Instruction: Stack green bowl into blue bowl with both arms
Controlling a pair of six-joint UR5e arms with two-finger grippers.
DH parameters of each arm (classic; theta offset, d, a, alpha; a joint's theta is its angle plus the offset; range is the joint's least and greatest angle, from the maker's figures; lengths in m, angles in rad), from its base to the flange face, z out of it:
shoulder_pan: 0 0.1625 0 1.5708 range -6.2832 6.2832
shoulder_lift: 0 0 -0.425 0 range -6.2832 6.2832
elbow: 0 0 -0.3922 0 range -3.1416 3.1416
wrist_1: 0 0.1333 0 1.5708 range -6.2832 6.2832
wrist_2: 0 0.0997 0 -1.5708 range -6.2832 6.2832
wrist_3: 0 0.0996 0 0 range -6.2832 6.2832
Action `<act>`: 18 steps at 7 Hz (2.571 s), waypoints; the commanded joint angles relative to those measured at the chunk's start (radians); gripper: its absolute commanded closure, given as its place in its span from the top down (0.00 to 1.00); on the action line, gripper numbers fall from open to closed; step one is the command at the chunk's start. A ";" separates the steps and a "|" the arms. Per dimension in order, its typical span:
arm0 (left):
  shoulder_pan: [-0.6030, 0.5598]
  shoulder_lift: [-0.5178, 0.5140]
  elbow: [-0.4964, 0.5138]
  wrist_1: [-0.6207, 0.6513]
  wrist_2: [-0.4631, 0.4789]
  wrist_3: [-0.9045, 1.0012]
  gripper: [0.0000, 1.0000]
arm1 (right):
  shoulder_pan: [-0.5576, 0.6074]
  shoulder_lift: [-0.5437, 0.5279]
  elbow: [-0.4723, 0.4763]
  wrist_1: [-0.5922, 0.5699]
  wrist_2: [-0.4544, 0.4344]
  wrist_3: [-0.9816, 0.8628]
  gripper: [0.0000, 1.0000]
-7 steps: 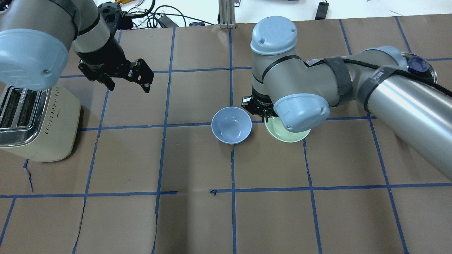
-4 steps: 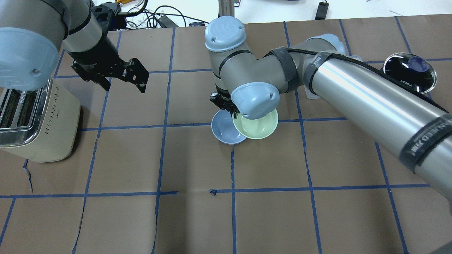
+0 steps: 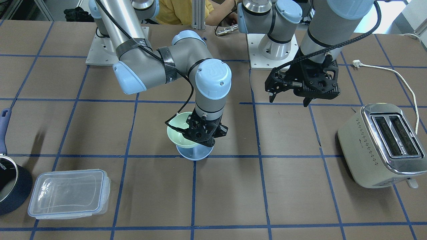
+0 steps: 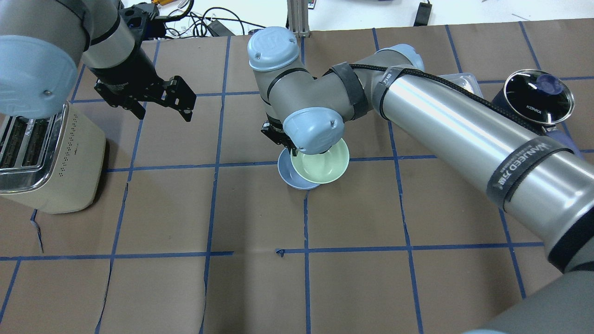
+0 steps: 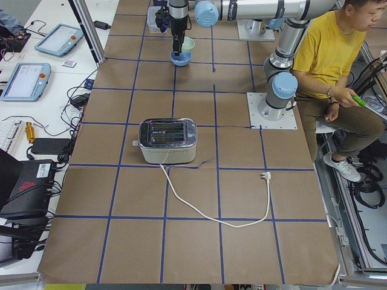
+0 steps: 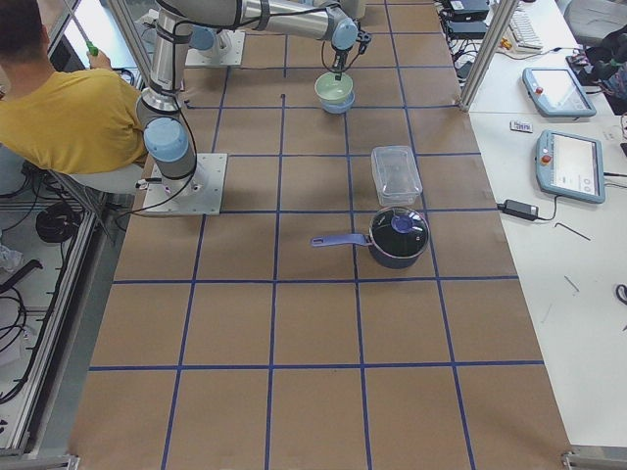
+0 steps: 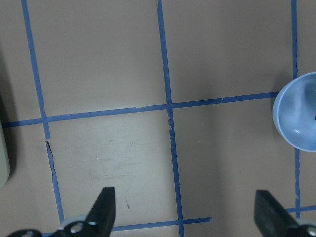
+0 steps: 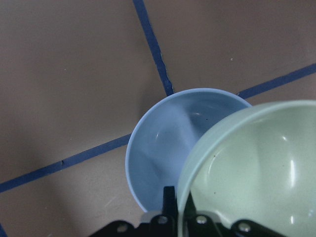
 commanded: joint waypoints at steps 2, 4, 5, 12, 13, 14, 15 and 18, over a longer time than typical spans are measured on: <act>0.000 -0.002 0.009 0.002 0.000 -0.002 1.00 | 0.001 0.013 0.000 -0.001 0.037 0.005 0.01; 0.000 0.007 0.029 0.002 0.007 -0.002 1.00 | -0.001 0.011 -0.003 -0.004 0.024 0.002 1.00; 0.000 0.004 0.044 0.002 0.010 -0.001 1.00 | -0.004 0.008 -0.005 -0.004 0.021 -0.002 1.00; -0.013 0.006 0.049 -0.007 0.004 -0.007 1.00 | -0.322 -0.218 -0.066 0.219 0.020 -0.594 1.00; -0.014 0.004 0.049 -0.007 0.004 -0.007 1.00 | -0.388 -0.268 -0.062 0.278 0.020 -0.687 1.00; -0.014 0.006 0.049 -0.009 0.004 -0.007 1.00 | -0.439 -0.308 -0.048 0.310 0.018 -0.753 1.00; -0.016 0.006 0.049 -0.009 0.004 -0.007 1.00 | -0.468 -0.361 -0.014 0.338 0.015 -0.777 1.00; -0.016 0.007 0.049 -0.009 0.004 -0.007 1.00 | -0.479 -0.469 0.098 0.355 -0.051 -0.805 1.00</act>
